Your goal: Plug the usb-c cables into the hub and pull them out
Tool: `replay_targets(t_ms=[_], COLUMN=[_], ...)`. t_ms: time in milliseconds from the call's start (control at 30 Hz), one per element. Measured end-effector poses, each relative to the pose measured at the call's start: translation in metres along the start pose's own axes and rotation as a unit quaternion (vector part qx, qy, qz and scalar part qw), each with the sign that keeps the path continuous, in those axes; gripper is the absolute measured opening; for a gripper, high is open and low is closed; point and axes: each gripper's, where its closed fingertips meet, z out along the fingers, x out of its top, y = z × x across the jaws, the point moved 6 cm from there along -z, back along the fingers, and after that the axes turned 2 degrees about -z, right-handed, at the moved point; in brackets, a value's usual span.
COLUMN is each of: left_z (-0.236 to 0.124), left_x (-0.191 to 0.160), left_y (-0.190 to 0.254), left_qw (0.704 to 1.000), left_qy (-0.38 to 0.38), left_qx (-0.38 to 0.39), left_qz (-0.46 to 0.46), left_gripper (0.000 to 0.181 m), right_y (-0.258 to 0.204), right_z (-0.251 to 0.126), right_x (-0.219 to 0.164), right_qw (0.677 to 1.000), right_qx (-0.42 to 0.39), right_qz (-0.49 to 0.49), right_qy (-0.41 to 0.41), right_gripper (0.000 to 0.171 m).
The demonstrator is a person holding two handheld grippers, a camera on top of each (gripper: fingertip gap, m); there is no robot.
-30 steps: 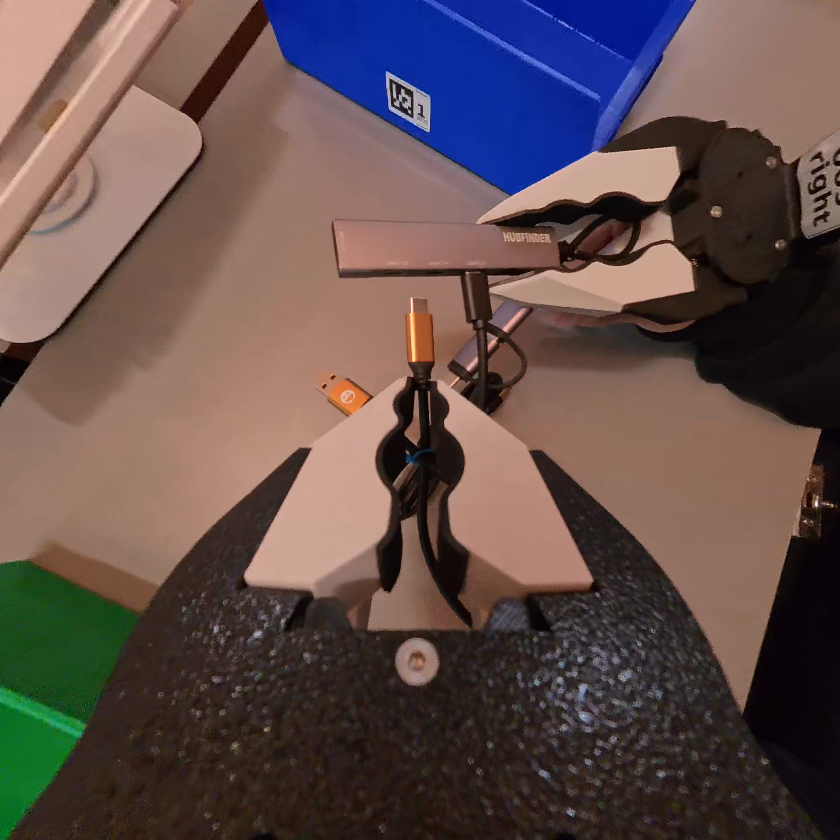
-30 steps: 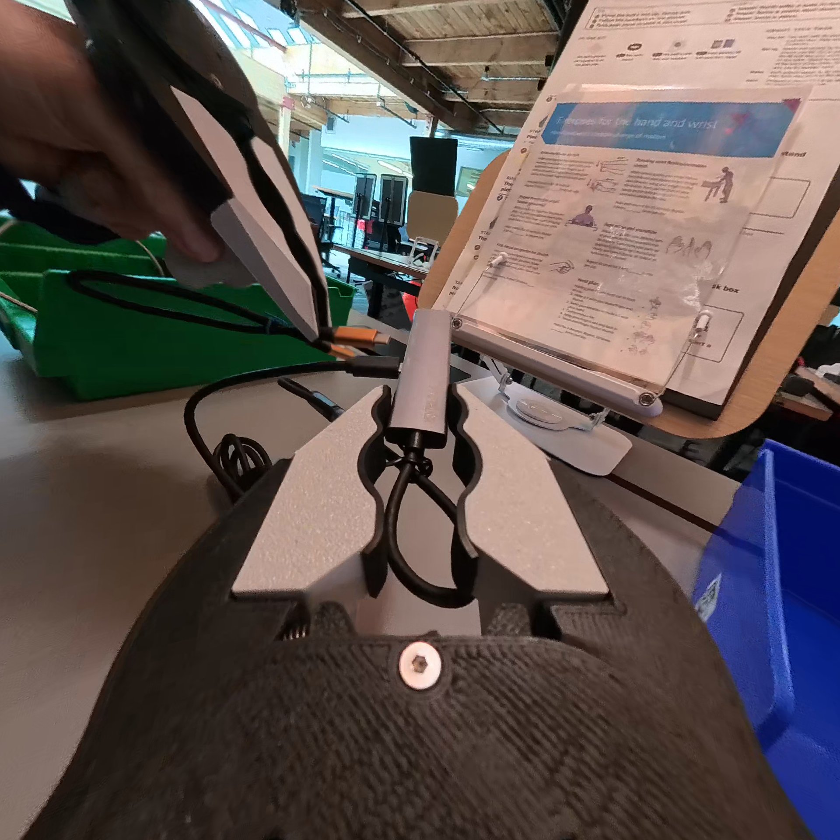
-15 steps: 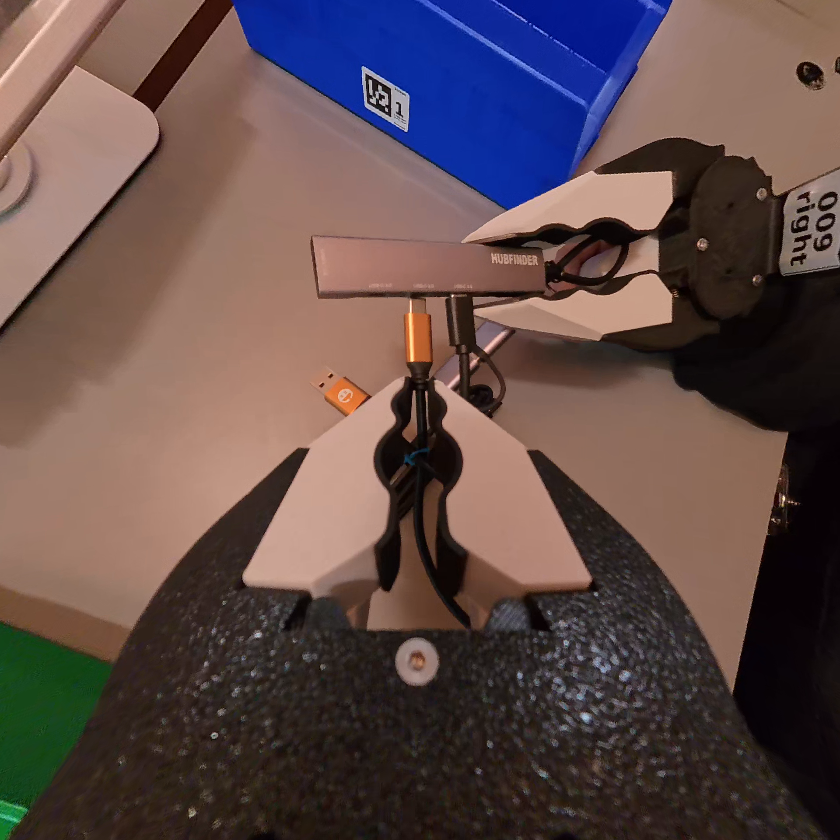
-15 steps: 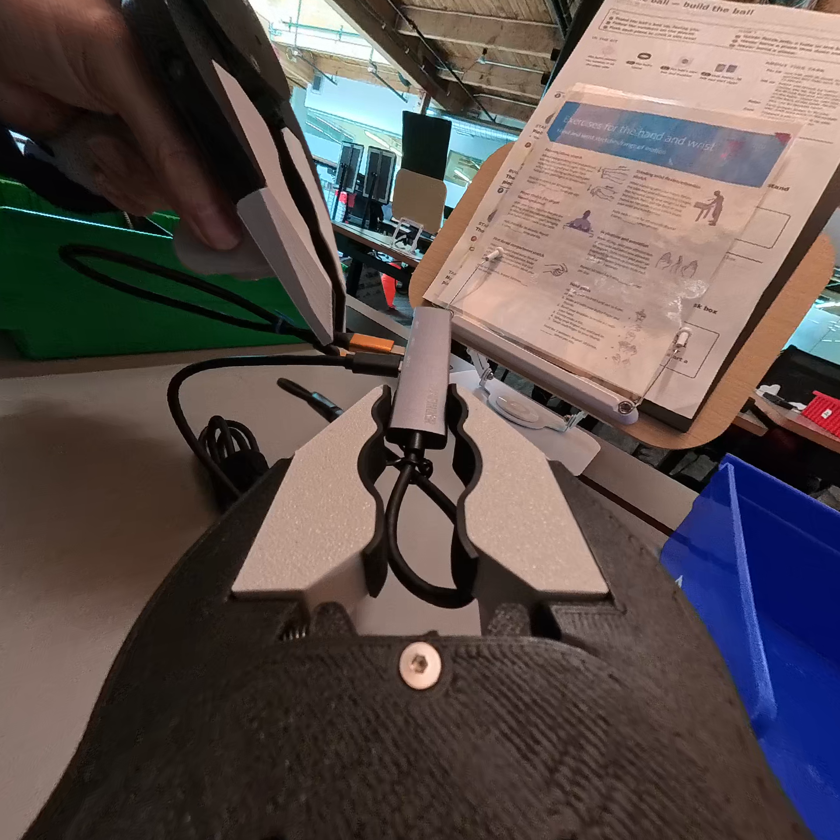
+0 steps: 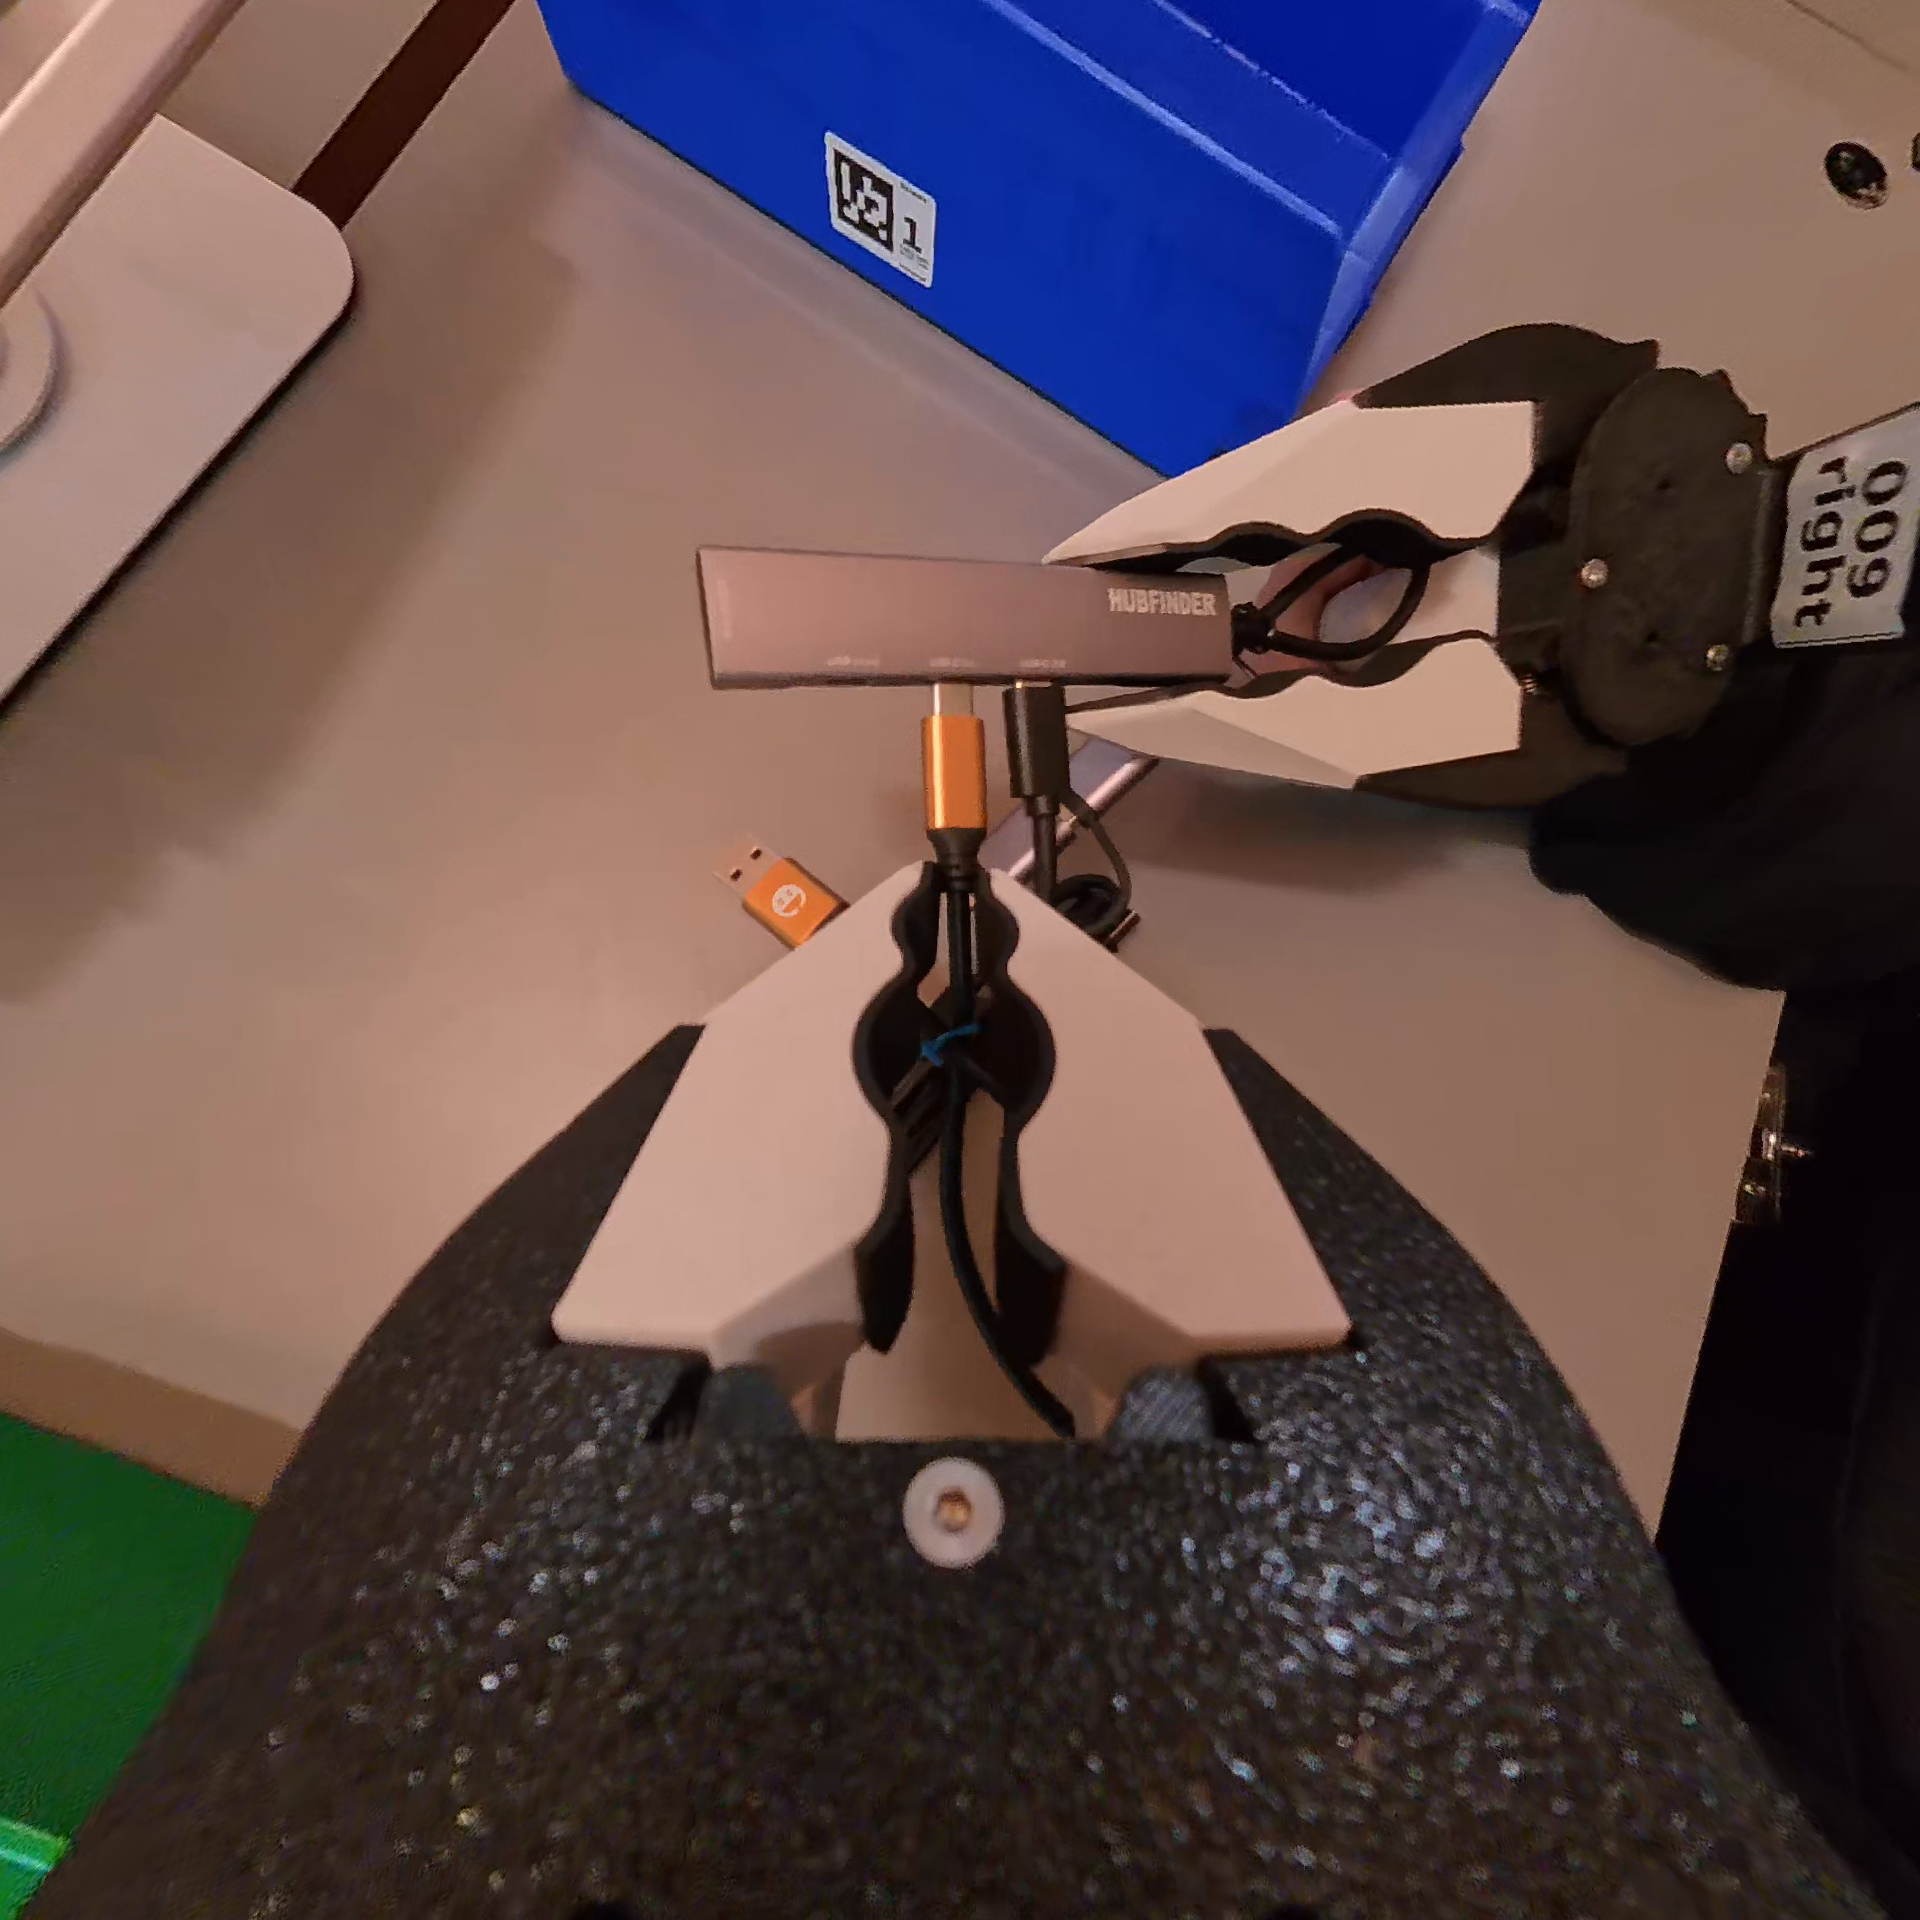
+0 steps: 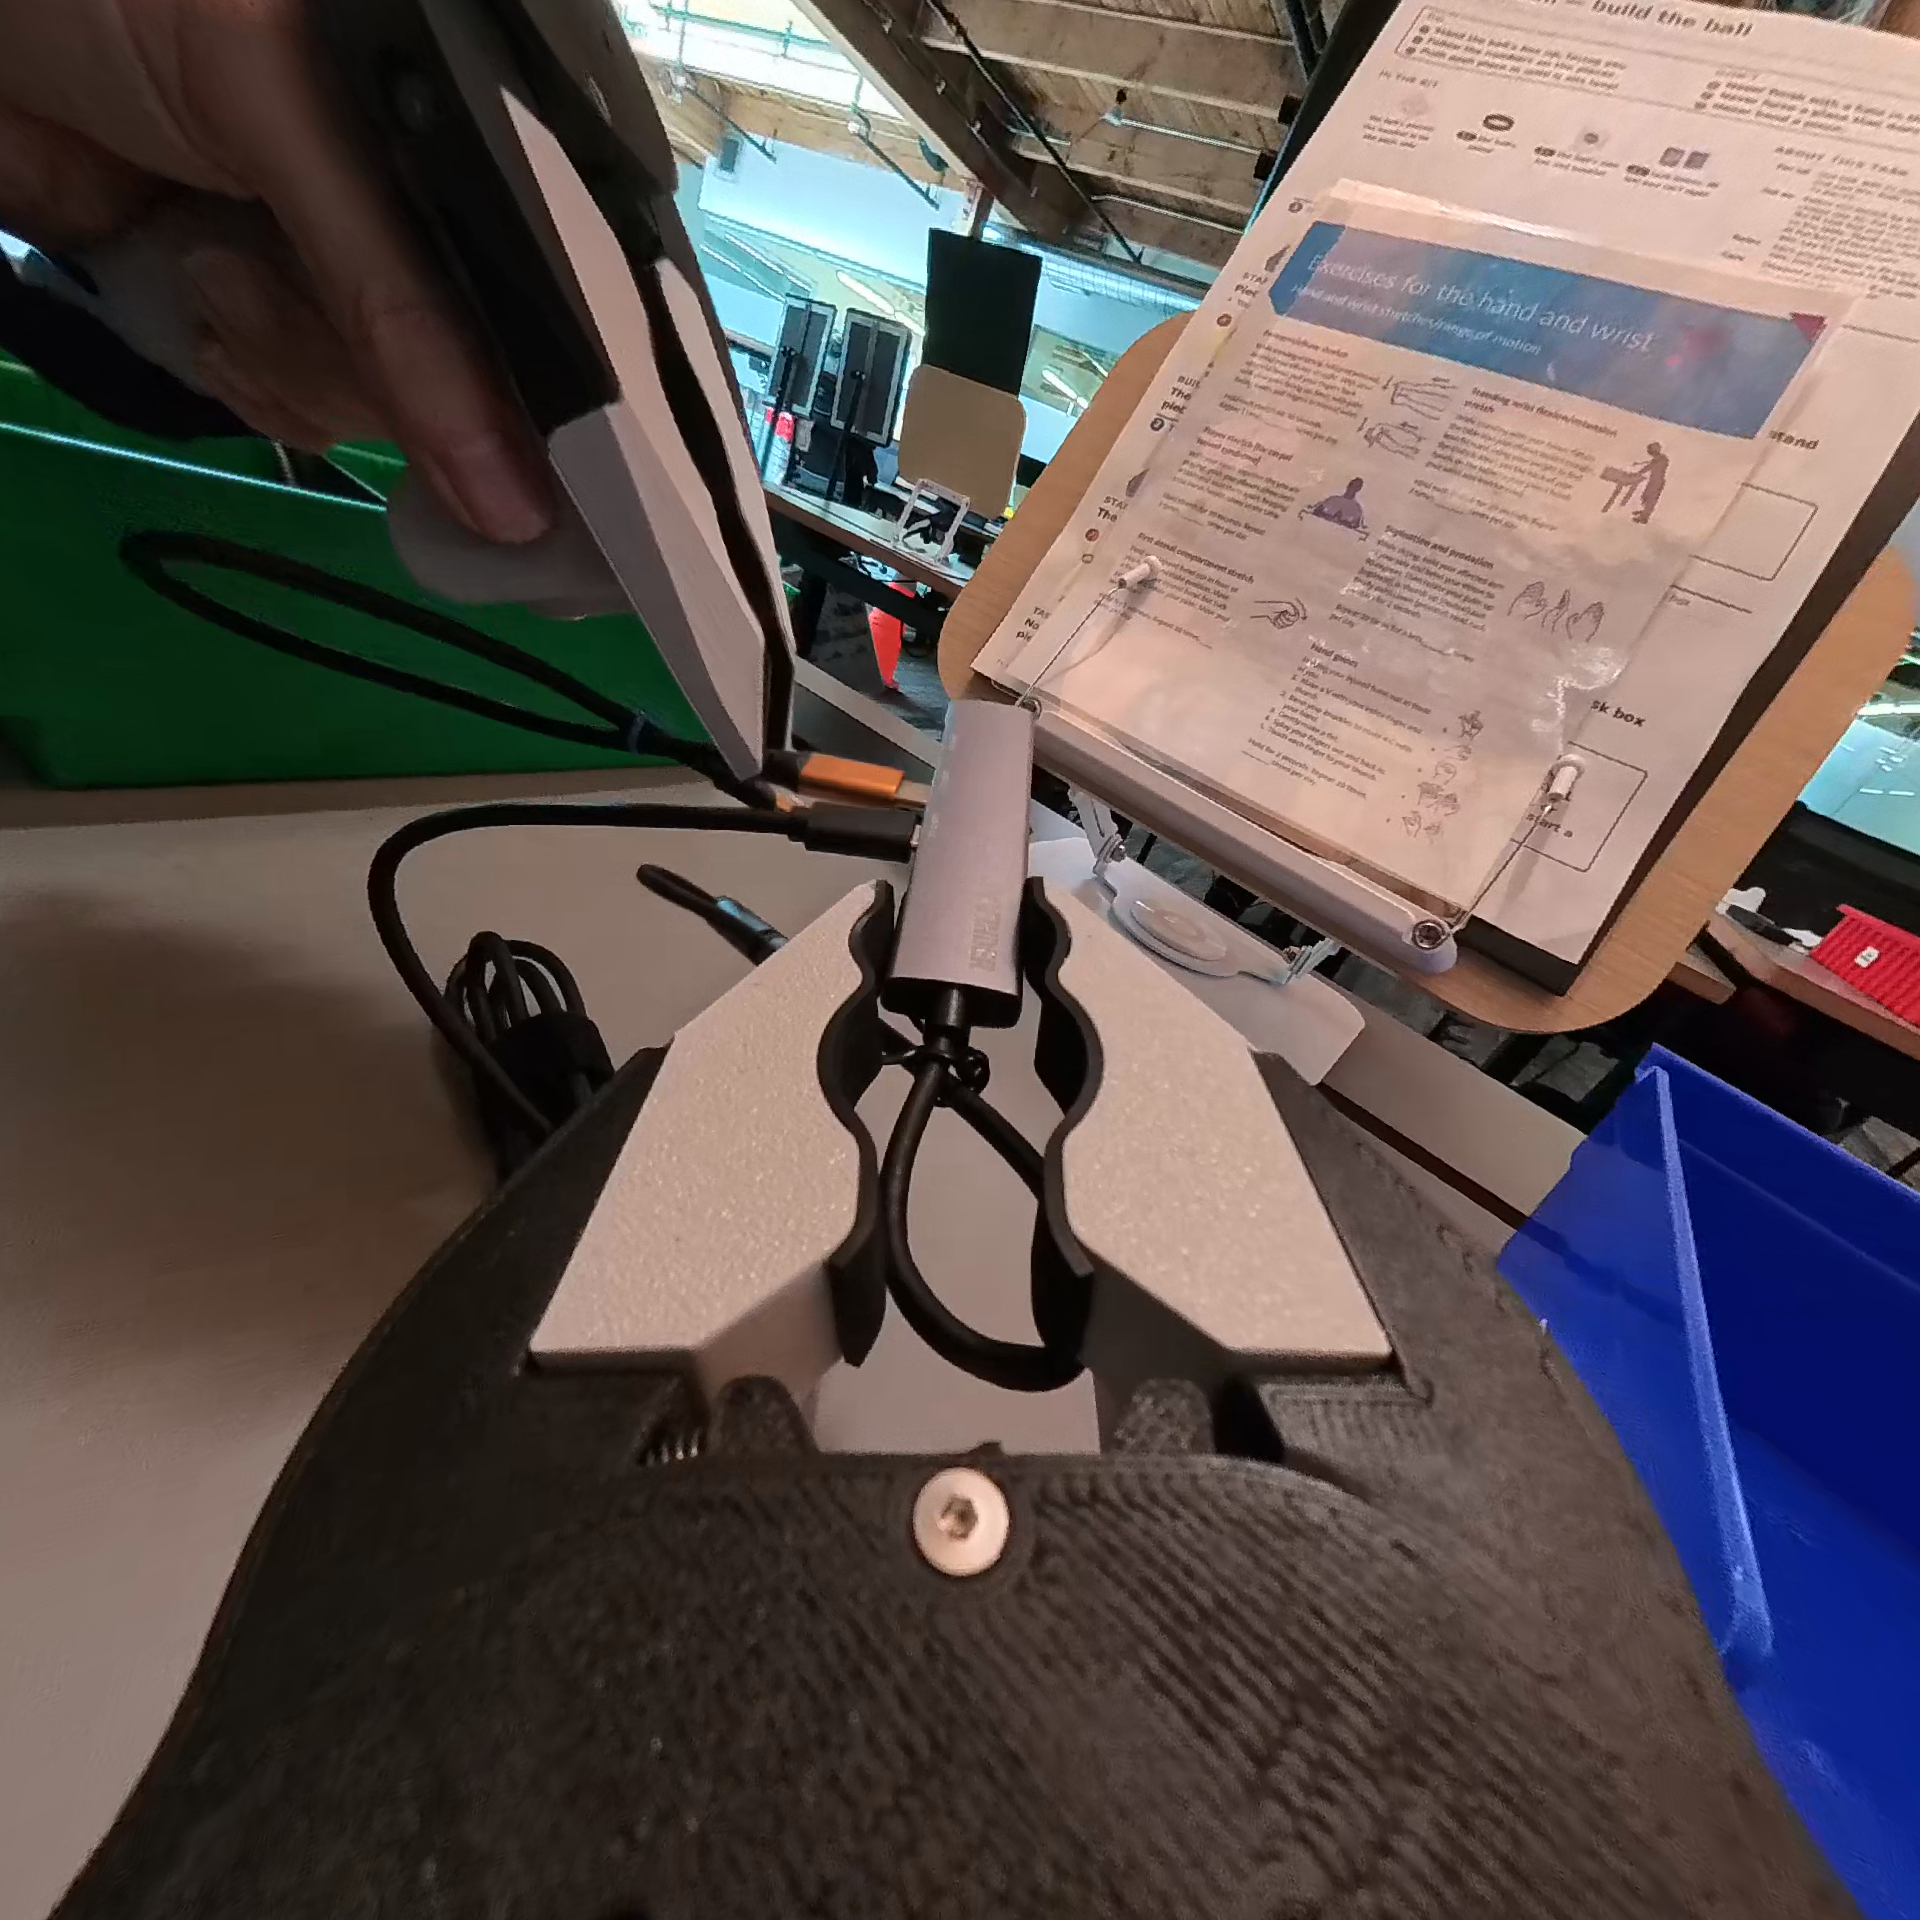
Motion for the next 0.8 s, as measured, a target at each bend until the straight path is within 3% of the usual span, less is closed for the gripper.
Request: replay_targets(t_ms=[567, 800], left_z=[0.002, 0.003], left_x=[0.012, 0.025], left_y=[0.001, 0.007], left_qw=[0.999, 0.984], left_qy=[0.040, 0.086], left_qx=[0.030, 0.088], left_qz=[0.012, 0.127], left_gripper=[0.004, 0.005], right_y=[0.010, 0.018], right_z=[-0.001, -0.003], right_x=[-0.004, -0.004], right_qw=[0.996, 0.992], right_qx=[-0.013, -0.042], right_qz=[0.086, 0.119], right_qy=[0.004, 0.006], right_gripper=[0.024, 0.024])
